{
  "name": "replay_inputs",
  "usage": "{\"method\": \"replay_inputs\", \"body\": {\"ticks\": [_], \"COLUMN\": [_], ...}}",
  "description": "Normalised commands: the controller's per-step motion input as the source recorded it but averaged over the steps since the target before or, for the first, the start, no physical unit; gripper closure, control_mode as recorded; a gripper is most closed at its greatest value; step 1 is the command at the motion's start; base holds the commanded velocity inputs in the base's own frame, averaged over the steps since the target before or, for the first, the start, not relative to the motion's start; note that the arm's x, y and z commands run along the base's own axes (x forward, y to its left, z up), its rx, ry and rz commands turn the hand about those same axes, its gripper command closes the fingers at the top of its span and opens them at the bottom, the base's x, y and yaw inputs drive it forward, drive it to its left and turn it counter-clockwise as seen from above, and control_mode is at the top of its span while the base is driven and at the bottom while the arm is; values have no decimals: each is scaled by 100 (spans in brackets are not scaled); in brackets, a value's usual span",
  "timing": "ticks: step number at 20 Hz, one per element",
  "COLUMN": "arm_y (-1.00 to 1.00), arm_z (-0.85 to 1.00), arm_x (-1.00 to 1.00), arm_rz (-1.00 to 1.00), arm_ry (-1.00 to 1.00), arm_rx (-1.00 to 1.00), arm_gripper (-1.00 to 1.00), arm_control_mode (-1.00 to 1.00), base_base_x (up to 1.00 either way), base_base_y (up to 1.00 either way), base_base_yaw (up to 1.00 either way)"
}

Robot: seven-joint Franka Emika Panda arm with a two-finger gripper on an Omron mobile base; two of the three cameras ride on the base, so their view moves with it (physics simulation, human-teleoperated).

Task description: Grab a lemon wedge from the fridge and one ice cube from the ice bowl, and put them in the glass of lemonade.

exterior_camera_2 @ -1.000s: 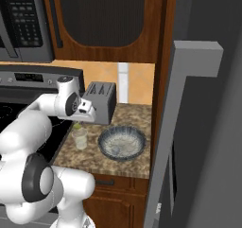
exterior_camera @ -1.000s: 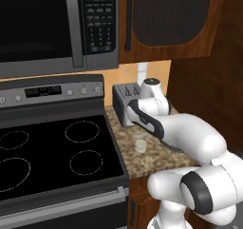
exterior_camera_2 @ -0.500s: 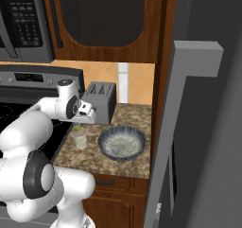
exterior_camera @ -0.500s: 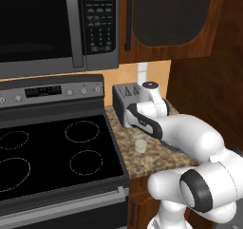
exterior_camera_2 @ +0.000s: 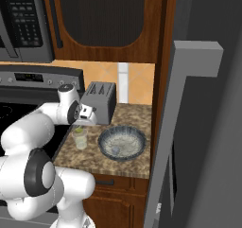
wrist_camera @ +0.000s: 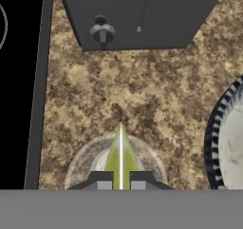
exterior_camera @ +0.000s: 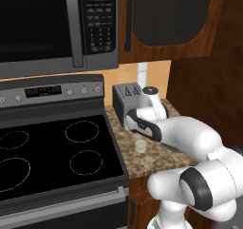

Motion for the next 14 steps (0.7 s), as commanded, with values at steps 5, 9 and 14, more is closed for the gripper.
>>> {"method": "replay_inputs", "body": {"ticks": [5,9,14], "arm_y": [0,0,0], "arm_z": [0,0,0], "arm_x": [10,0,0], "arm_rz": [0,0,0], "arm_ry": [0,0,0], "arm_rx": [0,0,0], "arm_gripper": [100,100,-100], "arm_control_mode": [-100,-100,-100], "base_base_x": [0,0,0], "base_base_y": [0,0,0], "base_base_yaw": [0,0,0]}}
